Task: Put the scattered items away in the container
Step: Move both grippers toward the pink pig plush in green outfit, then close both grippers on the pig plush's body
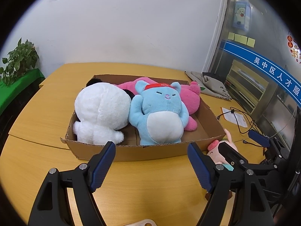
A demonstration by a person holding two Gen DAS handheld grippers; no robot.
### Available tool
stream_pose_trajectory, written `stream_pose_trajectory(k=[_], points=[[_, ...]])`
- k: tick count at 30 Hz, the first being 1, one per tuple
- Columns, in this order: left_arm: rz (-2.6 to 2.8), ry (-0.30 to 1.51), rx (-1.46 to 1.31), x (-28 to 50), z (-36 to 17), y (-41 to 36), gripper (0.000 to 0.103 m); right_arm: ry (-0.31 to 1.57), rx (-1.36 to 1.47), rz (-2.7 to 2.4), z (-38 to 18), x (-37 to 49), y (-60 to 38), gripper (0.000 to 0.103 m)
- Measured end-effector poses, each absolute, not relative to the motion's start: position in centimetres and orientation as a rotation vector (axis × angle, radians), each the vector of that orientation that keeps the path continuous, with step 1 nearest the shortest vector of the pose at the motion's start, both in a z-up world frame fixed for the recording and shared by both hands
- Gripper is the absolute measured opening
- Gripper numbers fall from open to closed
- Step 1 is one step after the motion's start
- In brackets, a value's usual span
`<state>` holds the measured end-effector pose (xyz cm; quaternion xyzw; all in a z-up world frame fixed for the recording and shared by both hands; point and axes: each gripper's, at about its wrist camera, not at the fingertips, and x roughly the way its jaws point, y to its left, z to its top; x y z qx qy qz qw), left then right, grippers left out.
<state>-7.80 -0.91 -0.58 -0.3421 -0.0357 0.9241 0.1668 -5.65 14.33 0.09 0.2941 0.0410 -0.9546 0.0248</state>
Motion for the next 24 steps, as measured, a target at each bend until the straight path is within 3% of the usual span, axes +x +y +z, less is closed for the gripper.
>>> stream_pose_trajectory(k=[17, 24], points=[[2.593, -0.115, -0.991, -7.7, -1.1, -0.5, 0.079, 0.015, 0.849, -3.01, 0.7, -3.9, 19.0, 0.103], [2.541, -0.144, -1.021, -7.9, -1.9, 0.1, 0.079, -0.154, 1.173, -3.034, -4.7, -4.6, 25.0, 0.103]])
